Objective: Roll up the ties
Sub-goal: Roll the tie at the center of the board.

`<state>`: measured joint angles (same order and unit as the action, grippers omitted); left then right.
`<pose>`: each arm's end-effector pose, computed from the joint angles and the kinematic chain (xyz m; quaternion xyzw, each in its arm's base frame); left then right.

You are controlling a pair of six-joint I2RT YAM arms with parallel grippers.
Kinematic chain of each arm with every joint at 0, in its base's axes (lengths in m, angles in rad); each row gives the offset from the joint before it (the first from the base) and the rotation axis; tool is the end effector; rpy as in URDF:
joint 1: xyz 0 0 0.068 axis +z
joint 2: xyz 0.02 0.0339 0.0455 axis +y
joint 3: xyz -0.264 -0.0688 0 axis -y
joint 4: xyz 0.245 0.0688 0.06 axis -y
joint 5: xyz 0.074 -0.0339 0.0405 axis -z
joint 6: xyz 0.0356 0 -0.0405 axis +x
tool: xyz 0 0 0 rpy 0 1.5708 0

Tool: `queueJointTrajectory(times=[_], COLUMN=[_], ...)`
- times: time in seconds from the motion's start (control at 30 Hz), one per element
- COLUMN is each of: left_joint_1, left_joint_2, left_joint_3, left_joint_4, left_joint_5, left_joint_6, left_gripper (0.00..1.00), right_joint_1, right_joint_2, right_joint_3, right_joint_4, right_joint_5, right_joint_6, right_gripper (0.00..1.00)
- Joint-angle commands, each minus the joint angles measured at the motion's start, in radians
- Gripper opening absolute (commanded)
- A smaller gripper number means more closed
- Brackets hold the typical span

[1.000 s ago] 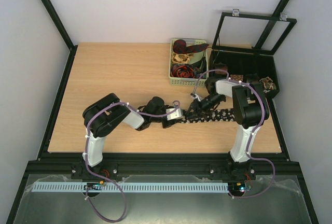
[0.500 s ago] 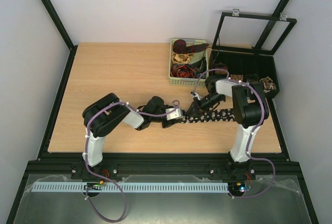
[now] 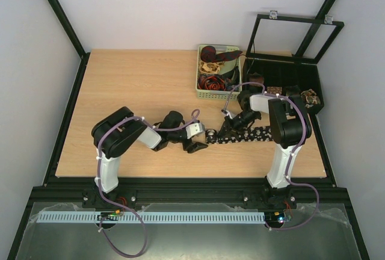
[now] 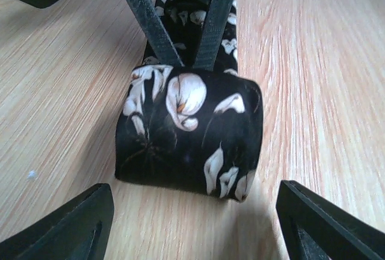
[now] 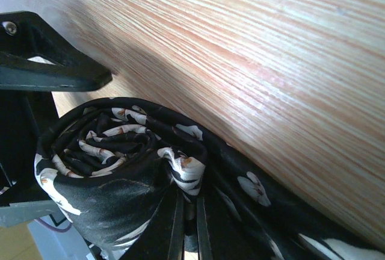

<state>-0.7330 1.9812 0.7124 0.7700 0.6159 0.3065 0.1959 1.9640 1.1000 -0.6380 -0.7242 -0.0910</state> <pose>0.2434 -0.2468 0.0902 0.5413 0.6342 -0.3577 0.4205 0.3218 0.0879 0.1096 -0.1457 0.9233 0.3552 0.0136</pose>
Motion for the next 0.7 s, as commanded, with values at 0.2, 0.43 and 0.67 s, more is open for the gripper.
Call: queueJointTrajectory(times=[0.2,0.43,0.67], left_joint_1=[-0.024,-0.061,-0.077], left_joint_2=[0.129,0.125,0.15], left_joint_3=[0.078,0.102,0.127], left_joint_4=[0.171,0.19,0.194], left_joint_5=[0.046,0.027,0.014], left_joint_6=[-0.123,-0.11,-0.087], left_gripper=[0.7,0.57,0.53], right_joint_1=[0.009,0.017,0.036], right_joint_2=[0.05,0.062,0.064], right_joint_3=[-0.052,-0.041,-0.041], right_joint_4=[0.067,0.051,0.064], right_joint_5=[0.212,0.207,0.202], right_joint_6=[-0.015,-0.021,-0.006], right_gripper=[0.01,0.01,0.01])
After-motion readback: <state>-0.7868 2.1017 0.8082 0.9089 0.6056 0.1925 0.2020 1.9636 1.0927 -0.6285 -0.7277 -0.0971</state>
